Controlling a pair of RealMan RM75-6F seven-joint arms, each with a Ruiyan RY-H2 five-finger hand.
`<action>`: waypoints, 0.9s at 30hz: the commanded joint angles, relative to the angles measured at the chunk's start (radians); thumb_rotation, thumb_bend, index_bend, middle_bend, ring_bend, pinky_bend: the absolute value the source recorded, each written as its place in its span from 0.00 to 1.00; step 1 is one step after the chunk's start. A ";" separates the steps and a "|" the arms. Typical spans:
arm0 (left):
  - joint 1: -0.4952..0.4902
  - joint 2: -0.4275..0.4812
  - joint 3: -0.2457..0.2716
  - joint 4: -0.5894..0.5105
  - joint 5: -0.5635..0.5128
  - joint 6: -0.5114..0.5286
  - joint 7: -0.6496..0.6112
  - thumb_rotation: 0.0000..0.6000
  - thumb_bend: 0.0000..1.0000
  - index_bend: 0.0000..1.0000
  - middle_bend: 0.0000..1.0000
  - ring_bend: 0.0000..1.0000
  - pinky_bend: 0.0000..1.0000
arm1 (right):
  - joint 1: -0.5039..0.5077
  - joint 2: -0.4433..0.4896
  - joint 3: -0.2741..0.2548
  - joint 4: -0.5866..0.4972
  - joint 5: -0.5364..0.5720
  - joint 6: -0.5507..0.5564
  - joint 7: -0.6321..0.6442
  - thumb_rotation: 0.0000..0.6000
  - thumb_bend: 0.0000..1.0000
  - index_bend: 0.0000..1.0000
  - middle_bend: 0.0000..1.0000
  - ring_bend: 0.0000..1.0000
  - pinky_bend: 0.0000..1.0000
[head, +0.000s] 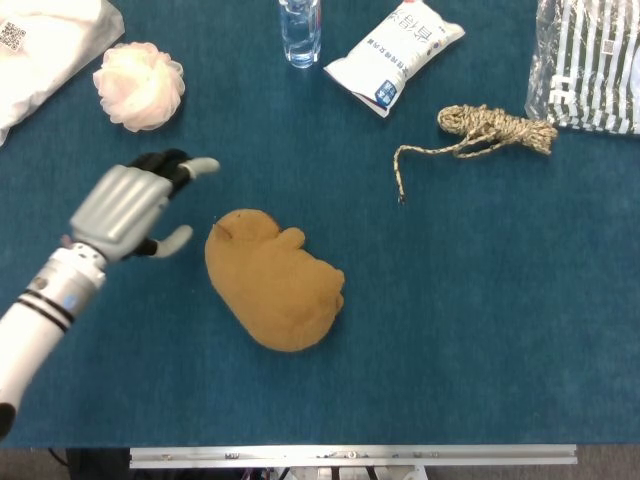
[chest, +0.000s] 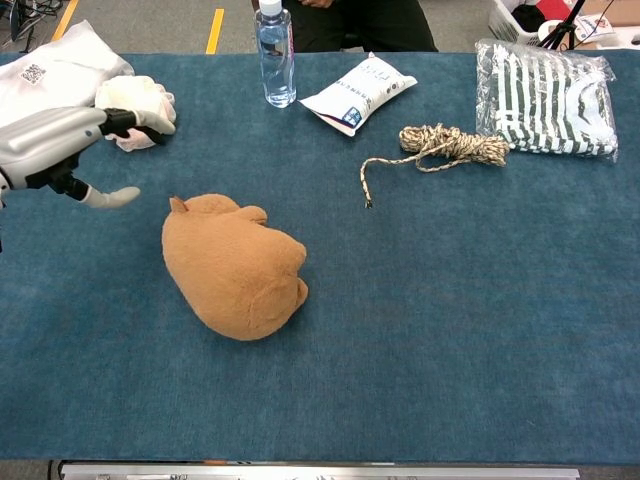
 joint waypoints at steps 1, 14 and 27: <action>0.083 0.031 -0.007 -0.019 -0.034 0.119 0.011 1.00 0.36 0.19 0.23 0.15 0.20 | 0.002 -0.004 -0.003 -0.001 0.007 -0.013 -0.006 1.00 0.21 0.21 0.35 0.16 0.24; 0.374 0.085 0.041 -0.058 -0.007 0.531 0.105 1.00 0.35 0.25 0.25 0.15 0.20 | 0.002 -0.021 -0.012 -0.032 0.013 -0.025 -0.078 1.00 0.21 0.21 0.35 0.16 0.24; 0.453 0.106 0.060 -0.092 0.042 0.564 0.125 1.00 0.36 0.26 0.26 0.15 0.20 | 0.018 -0.020 -0.016 -0.068 -0.029 -0.029 -0.106 1.00 0.21 0.21 0.35 0.16 0.24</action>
